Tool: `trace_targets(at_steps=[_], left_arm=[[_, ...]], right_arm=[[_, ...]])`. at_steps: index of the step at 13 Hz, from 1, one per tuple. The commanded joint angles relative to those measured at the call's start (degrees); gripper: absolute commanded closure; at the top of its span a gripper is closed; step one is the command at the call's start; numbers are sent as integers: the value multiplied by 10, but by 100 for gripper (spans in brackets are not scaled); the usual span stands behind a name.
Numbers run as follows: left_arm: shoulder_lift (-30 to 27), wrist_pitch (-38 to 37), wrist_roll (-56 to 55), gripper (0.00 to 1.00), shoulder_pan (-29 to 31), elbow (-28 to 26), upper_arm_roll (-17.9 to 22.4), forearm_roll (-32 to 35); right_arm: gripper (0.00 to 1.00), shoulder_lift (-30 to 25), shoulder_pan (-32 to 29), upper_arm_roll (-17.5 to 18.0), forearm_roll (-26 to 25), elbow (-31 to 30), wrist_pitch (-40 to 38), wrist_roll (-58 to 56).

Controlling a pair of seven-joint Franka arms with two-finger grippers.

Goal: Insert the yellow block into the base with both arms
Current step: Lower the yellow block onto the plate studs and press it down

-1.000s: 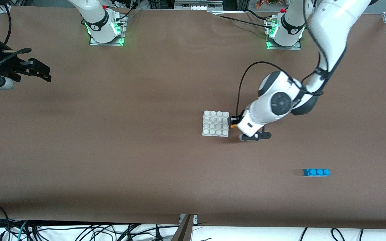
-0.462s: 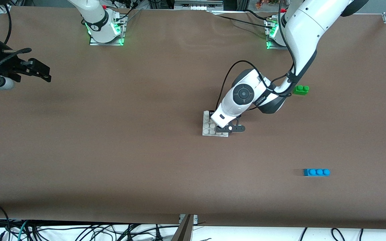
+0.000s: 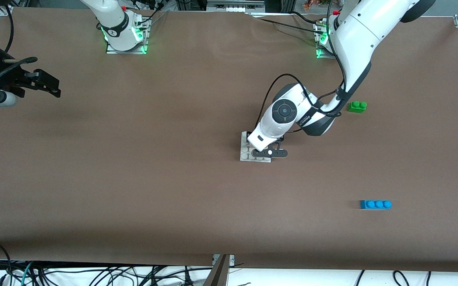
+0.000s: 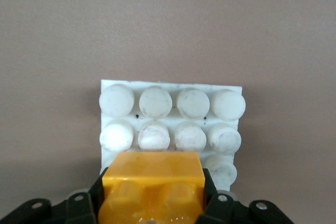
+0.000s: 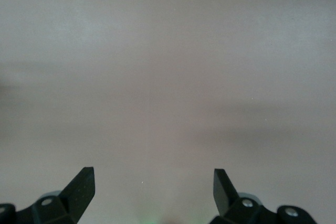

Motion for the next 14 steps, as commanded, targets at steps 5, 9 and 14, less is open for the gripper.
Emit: trace_targets(at_steps=[5, 9, 14], left_arm=[[15, 3, -26, 89, -38, 23, 21, 18], [21, 3, -26, 88, -54, 24, 37, 18], [21, 3, -30, 88, -67, 25, 49, 17]], right_arm=[[0, 4, -5, 3, 0, 12, -6, -1], [0, 7, -5, 3, 0, 12, -7, 0], [0, 7, -6, 3, 0, 12, -8, -1]])
